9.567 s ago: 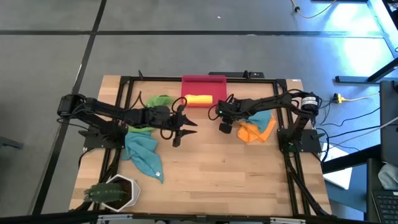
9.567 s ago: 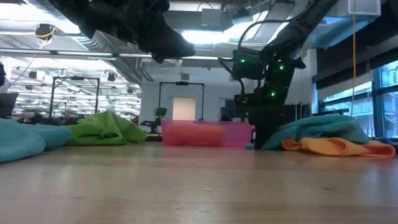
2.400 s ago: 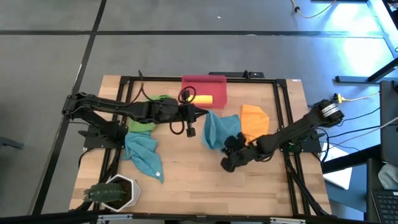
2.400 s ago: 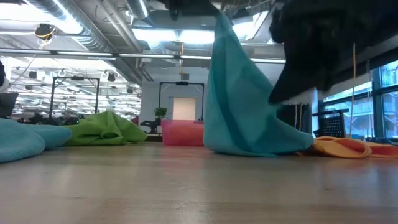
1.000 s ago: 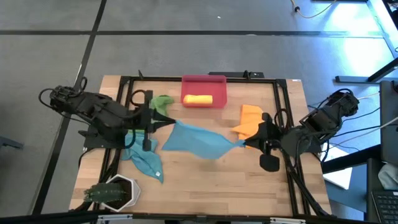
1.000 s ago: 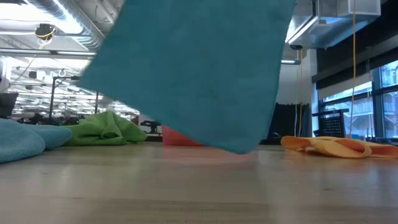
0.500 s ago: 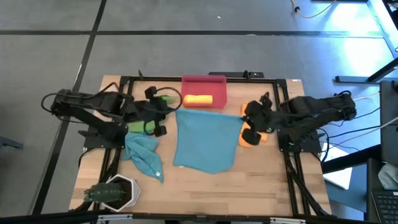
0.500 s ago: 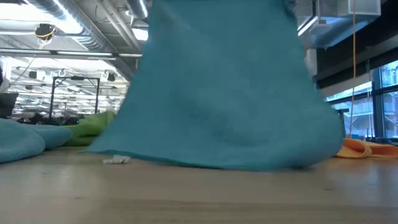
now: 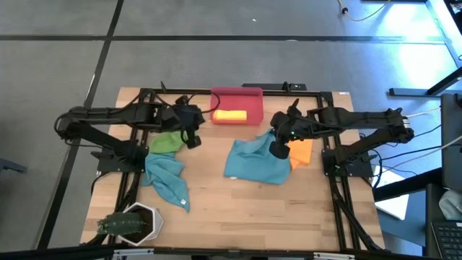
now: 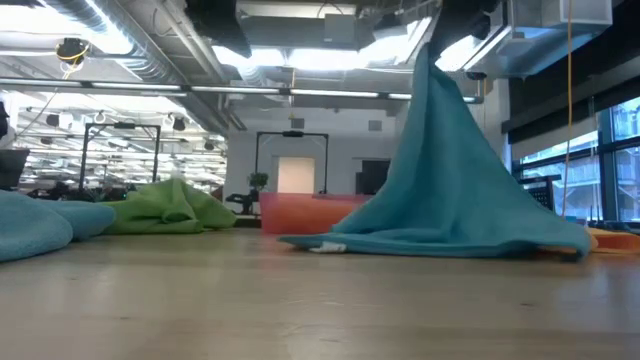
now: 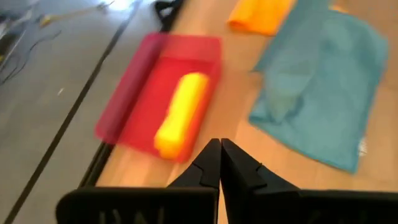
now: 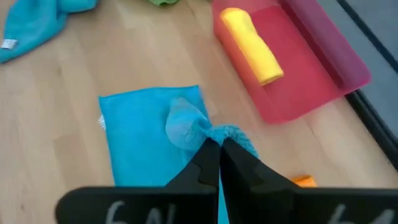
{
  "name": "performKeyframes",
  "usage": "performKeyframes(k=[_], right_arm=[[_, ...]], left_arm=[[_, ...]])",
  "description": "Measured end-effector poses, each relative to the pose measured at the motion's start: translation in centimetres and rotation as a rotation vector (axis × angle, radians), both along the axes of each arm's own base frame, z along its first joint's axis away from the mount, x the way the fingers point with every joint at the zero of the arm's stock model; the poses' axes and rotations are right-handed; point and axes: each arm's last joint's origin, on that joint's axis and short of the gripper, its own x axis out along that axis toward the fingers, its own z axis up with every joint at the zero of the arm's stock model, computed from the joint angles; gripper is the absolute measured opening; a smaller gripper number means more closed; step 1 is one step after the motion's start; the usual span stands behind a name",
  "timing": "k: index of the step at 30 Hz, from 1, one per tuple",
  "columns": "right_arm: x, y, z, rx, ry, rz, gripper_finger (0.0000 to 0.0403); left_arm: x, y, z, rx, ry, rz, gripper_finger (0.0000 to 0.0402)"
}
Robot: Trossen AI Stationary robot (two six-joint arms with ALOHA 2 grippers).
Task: Roll microfiber towels into tight, uniform cylinder then place into a basket
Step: Roll the left blue microfiber cloth
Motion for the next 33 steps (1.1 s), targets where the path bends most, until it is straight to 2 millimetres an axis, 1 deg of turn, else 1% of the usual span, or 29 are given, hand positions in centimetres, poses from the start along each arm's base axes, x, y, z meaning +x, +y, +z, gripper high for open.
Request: performKeyframes(k=[4,6,9,13,18,22,25,27,29,33], right_arm=[[0.0,0.0,0.0,0.0,-0.002,0.001,0.0006],[-0.1,0.0,0.1,0.0,-0.007,0.001,0.0006],[-0.1,0.1,0.1,-0.005,-0.009,0.011,0.0006],[0.1,0.6,0.2,-0.036,-0.013,0.083,0.0006],[0.2,2.5,0.4,-0.029,-0.04,0.188,0.0006],[0.0,5.2,-0.1,-0.002,-0.034,0.264,0.0006],[0.3,7.4,-2.1,0.031,-0.017,0.302,0.0006],[0.5,8.7,-4.4,0.064,0.017,0.315,0.0006],[0.6,9.8,-6.8,0.099,0.052,0.312,0.0006],[0.4,11.0,-11.3,0.153,0.11,0.276,0.0006]], left_arm=[[1.8,-0.5,-1.9,-0.049,-0.104,-0.195,0.0],[2.8,-0.6,-3.7,-0.066,-0.132,-0.27,0.0001],[4.6,-0.6,-6.3,-0.07,-0.155,-0.317,0.0015],[7.0,-0.1,-9.2,-0.101,-0.146,-0.309,0.0058],[9.5,1.0,-12.4,-0.15,-0.154,-0.31,0.0107],[10.4,1.6,-14.3,-0.209,-0.136,-0.325,0.0122],[10.8,1.5,-15.3,-0.227,-0.114,-0.344,0.0122],[11.0,1.2,-15.9,-0.231,-0.097,-0.355,0.0121],[11.0,0.9,-16.0,-0.218,-0.088,-0.377,0.0123],[11.2,0.3,-16.1,-0.202,-0.087,-0.41,0.0124]])
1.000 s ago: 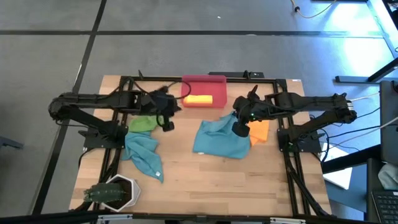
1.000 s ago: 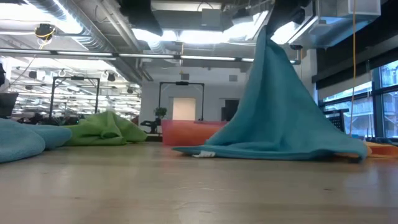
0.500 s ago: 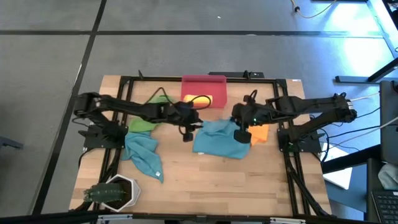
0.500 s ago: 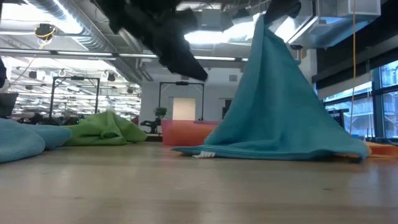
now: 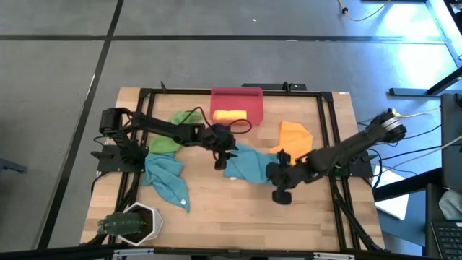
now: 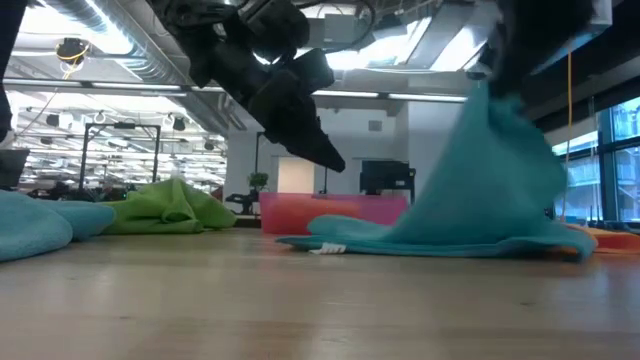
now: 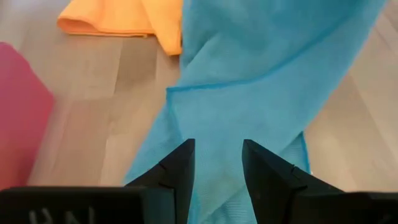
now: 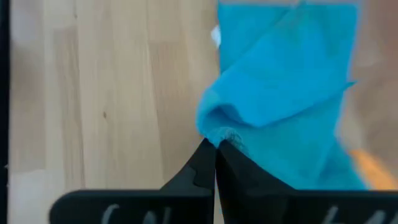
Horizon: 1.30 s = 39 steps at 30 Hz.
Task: Roll microfiber towels into tight, uniform cylinder then place into a basket
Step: Roll the left blue microfiber cloth
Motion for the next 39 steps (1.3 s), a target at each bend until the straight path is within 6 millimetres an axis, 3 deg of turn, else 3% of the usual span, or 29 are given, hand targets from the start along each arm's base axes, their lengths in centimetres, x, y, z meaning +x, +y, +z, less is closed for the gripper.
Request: performKeyframes(k=[4,8,13,25,33,39], right_arm=[[-0.2,0.6,-2.7,0.049,0.012,-0.034,0.0006],[-0.3,0.8,-3.7,0.075,-0.003,-0.044,0.0006],[-0.1,0.9,-3.6,0.082,-0.023,-0.038,0.0006],[0.0,1.0,-3.6,0.08,-0.031,-0.023,0.0006],[0.0,1.0,-3.6,0.093,-0.024,-0.014,0.0006],[0.0,1.0,-3.6,0.093,-0.024,-0.014,0.0006]], left_arm=[[0.1,-0.5,-0.1,-0.001,0.0,-0.014,0.0124],[0.7,-0.4,-0.7,-0.017,-0.037,-0.014,0.0124],[2.0,0.7,-2.0,-0.057,-0.116,-0.038,0.0125],[7.3,2.7,-4.2,0.102,-0.067,-0.128,0.0125],[7.5,4.4,-4.5,0.131,-0.003,-0.151,0.0125],[7.4,4.3,-4.6,0.141,0.004,-0.193,0.0125]])
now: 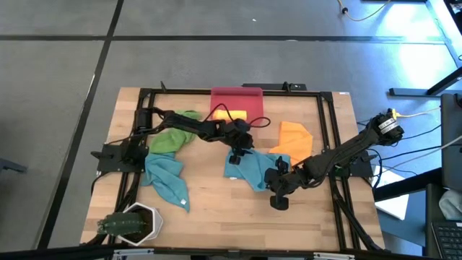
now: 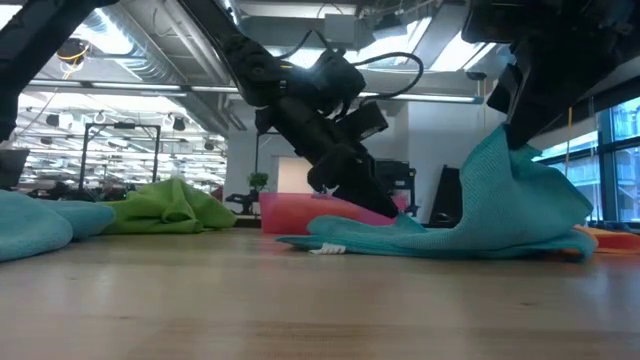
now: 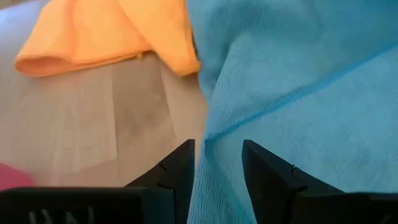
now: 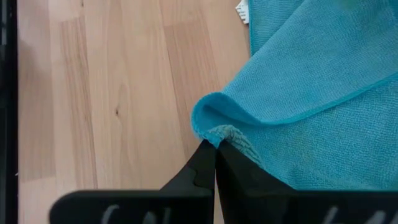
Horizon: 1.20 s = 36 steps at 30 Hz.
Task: Roll microfiber towels into tight, uniform cylinder then place into a basket
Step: Roll the left blue microfiber cloth
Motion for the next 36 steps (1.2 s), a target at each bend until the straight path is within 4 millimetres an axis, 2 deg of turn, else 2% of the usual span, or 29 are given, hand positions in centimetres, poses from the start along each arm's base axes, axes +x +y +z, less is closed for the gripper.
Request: performKeyframes(k=[2,7,12,16,20,22,30,36], right_arm=[[0.0,0.0,0.0,0.0,-0.001,0.0,0.0006],[0.0,0.0,0.1,0.004,-0.007,-0.001,0.0006],[0.1,0.0,0.1,0.01,-0.008,-0.005,0.0006],[0.1,0.0,0.1,0.013,-0.007,-0.007,0.0006],[-0.1,0.0,0.0,0.01,0.013,-0.017,0.0007],[-0.4,-0.3,-0.2,-0.011,0.04,-0.049,0.0011],[-2.1,-3.9,-0.5,-0.25,0.212,-0.274,0.0061],[-2.0,-5.9,-0.6,-0.259,0.295,-0.283,0.0112]], left_arm=[[0.2,0.0,0.0,-0.005,-0.02,-0.011,0.0125],[0.6,-0.1,-1.4,-0.012,-0.032,-0.022,0.0125],[0.6,-0.1,-1.5,-0.014,-0.024,-0.02,0.0114],[0.6,-0.1,-1.4,-0.012,-0.03,-0.022,0.0078],[0.5,-0.2,-1.5,-0.014,-0.018,-0.024,0.0017],[0.5,-0.2,-1.6,-0.015,-0.009,-0.024,0.0006],[0.4,-0.3,-1.6,-0.007,0.009,0.008,0.0],[0.0,-0.2,-1.8,0.006,0.076,0.058,0.0]])
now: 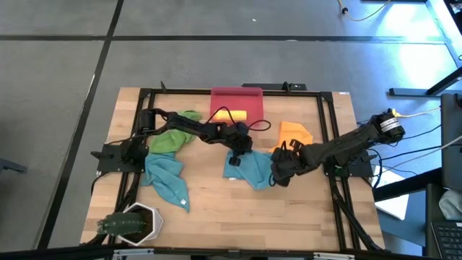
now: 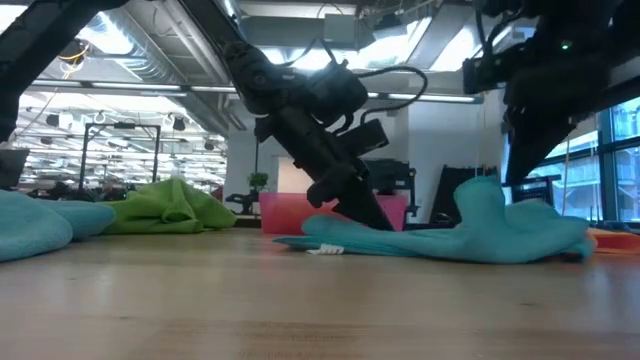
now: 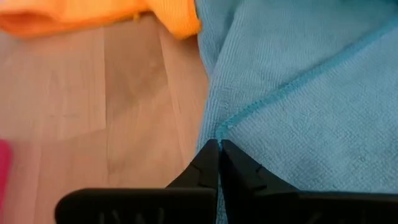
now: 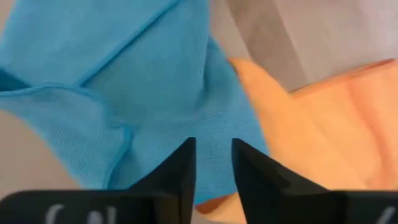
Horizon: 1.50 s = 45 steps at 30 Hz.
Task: Roll microfiber towels into tight, uniform cylinder then place into a basket
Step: Roll the left blue microfiber cloth
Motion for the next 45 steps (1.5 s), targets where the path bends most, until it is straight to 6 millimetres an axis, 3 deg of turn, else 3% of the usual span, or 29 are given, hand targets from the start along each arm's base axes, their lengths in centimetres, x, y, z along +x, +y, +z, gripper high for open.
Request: performKeyframes(k=[7,11,16,21,25,45], right_arm=[[0.0,2.0,0.3,0.06,-0.04,0.167,0.0164],[-0.9,2.8,-0.8,0.082,-0.111,0.228,0.0179],[-4.8,1.1,-3.0,0.153,-0.329,0.151,0.0179],[-7.1,-0.2,-4.9,0.161,-0.705,0.267,0.0173],[-8.0,-1.1,-6.8,0.131,-0.758,0.289,0.0173],[-5.6,-1.3,-7.8,0.119,-0.793,0.367,0.0172]], left_arm=[[-0.2,0.2,-0.2,-0.006,0.029,0.008,0.0],[-0.2,0.2,-0.2,-0.003,0.028,0.006,0.0],[-0.2,0.2,-0.2,-0.005,0.028,0.007,0.0],[-0.2,0.2,-0.2,-0.013,0.027,0.002,0.0],[-0.2,0.2,-0.2,-0.014,0.027,0.002,0.0],[-0.3,0.5,-0.2,-0.031,0.026,0.023,0.0]])
